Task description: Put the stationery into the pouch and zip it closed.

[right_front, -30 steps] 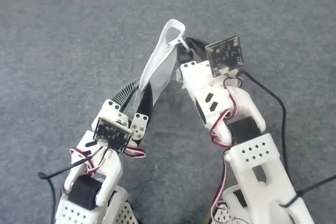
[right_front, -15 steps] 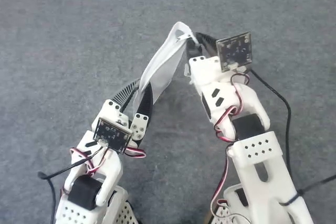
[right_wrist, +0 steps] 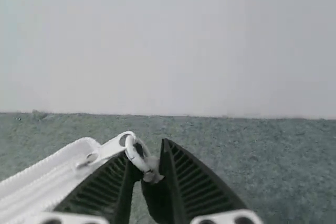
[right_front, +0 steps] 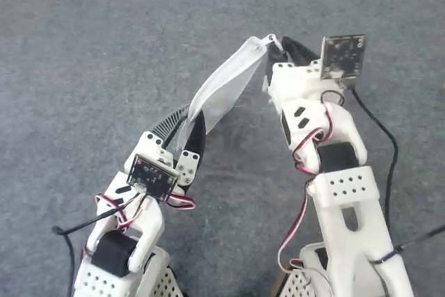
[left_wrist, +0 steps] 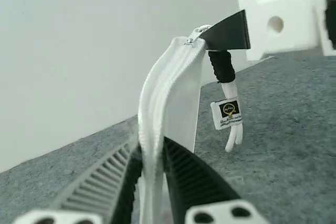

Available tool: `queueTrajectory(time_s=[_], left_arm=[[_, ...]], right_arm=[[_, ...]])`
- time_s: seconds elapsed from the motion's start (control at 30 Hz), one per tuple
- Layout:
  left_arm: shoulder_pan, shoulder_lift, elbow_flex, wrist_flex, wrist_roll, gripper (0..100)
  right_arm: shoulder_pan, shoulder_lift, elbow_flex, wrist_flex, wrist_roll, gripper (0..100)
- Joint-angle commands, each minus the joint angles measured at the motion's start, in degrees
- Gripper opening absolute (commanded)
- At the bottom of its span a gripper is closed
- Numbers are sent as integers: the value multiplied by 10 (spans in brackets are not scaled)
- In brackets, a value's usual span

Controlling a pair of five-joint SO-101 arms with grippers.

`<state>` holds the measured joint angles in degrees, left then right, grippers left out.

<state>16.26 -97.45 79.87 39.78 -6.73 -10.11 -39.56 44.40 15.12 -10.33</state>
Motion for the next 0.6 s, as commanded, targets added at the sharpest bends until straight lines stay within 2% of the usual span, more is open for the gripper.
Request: queueTrajectory(time_s=[0.0, 0.17, 0.57], left_arm=[[-13, -8, -27, 13, 4, 9], [-13, -8, -27, 13, 4, 9], [-13, -8, -26, 13, 4, 9]], right_arm=[[102, 3, -59, -15, -45, 6], [119, 2, -63, 7, -74, 6], [107, -2, -75, 44, -76, 24]])
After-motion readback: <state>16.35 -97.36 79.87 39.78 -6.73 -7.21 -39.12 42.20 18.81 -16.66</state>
